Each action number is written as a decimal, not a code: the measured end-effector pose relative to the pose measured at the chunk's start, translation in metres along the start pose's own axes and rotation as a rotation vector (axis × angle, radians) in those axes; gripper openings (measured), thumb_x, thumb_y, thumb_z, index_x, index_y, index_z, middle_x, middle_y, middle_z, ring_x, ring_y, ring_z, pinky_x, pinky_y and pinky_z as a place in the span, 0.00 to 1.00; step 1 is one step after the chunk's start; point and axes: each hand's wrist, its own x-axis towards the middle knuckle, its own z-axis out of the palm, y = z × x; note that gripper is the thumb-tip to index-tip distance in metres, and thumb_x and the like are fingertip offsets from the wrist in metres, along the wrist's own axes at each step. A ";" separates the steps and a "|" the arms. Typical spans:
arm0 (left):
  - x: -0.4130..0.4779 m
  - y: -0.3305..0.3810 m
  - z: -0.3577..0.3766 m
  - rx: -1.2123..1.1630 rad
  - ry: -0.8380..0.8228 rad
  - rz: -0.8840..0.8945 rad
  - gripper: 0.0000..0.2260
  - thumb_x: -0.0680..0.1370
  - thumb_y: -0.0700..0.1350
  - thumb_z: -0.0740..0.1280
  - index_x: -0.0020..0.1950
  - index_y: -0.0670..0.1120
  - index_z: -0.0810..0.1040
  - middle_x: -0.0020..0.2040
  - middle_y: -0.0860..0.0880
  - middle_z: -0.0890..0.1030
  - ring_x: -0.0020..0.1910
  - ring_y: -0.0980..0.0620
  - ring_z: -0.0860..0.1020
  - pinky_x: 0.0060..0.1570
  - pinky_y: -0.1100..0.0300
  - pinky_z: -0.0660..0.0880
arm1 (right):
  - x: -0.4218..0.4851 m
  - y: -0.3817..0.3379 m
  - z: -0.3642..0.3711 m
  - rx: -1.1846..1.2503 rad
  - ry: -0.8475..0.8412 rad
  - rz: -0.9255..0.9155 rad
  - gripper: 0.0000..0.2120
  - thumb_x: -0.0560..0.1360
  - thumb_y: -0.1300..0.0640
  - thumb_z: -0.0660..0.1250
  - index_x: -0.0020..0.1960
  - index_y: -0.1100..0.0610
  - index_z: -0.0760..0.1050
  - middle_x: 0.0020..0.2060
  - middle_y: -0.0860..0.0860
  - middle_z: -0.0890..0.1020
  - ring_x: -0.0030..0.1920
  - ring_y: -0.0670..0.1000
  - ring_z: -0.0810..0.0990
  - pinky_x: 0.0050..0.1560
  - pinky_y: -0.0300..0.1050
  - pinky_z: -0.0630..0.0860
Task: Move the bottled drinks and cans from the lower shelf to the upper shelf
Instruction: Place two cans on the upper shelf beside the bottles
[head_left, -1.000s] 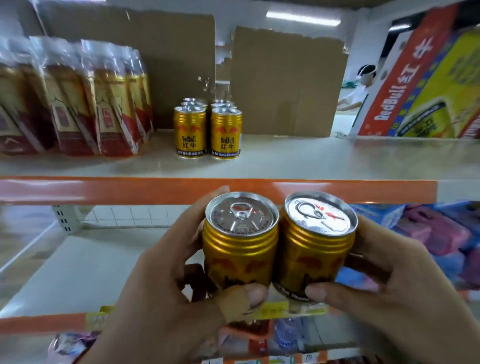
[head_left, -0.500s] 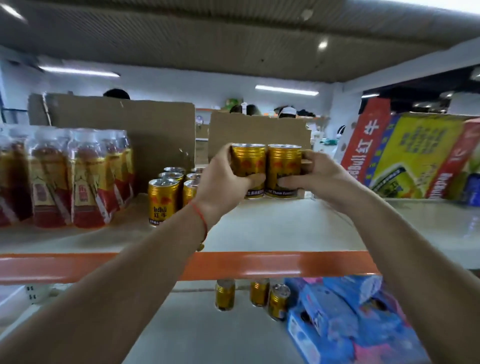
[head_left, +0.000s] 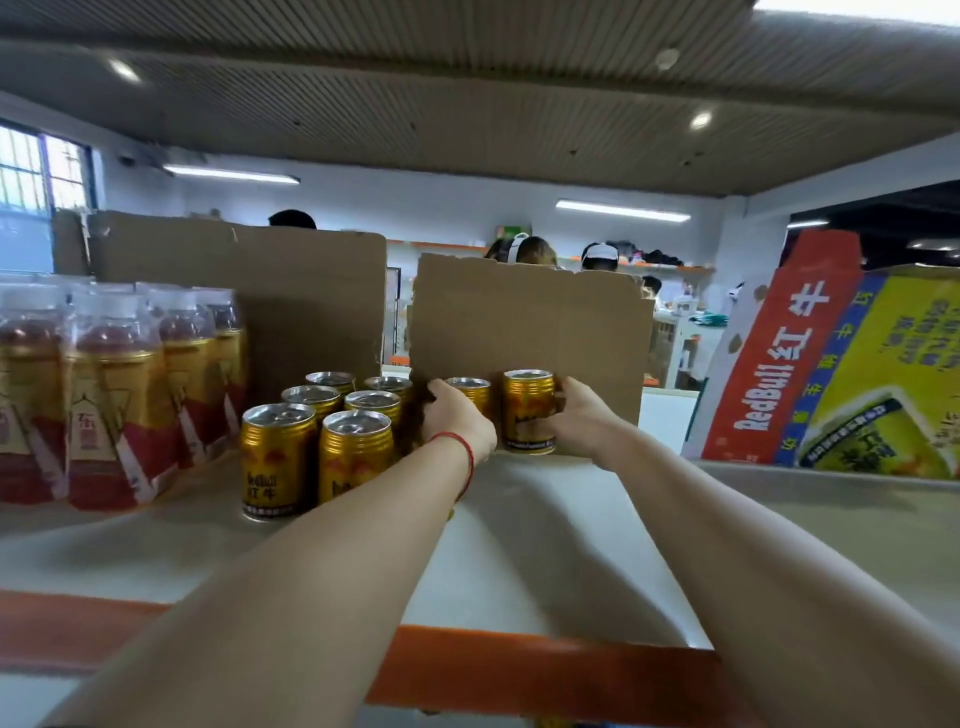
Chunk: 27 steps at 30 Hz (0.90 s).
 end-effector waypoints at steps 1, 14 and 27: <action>0.004 -0.001 0.004 0.017 -0.003 -0.004 0.29 0.78 0.38 0.66 0.76 0.37 0.57 0.69 0.36 0.71 0.67 0.37 0.72 0.65 0.48 0.70 | 0.003 0.002 0.002 -0.003 -0.017 -0.004 0.16 0.65 0.66 0.78 0.43 0.50 0.75 0.47 0.51 0.84 0.53 0.53 0.82 0.61 0.56 0.78; 0.026 -0.015 0.015 0.088 0.034 -0.022 0.34 0.76 0.36 0.69 0.76 0.42 0.54 0.69 0.37 0.71 0.66 0.39 0.73 0.63 0.50 0.72 | 0.008 0.021 0.016 -0.043 -0.035 -0.009 0.21 0.64 0.62 0.79 0.52 0.50 0.76 0.48 0.49 0.82 0.53 0.52 0.81 0.56 0.48 0.78; 0.023 -0.021 0.018 0.047 0.018 -0.002 0.36 0.75 0.40 0.72 0.76 0.45 0.53 0.71 0.39 0.67 0.68 0.39 0.72 0.66 0.48 0.71 | 0.004 0.022 0.023 -0.035 -0.026 -0.036 0.16 0.68 0.62 0.76 0.49 0.48 0.75 0.50 0.51 0.83 0.54 0.55 0.81 0.59 0.53 0.78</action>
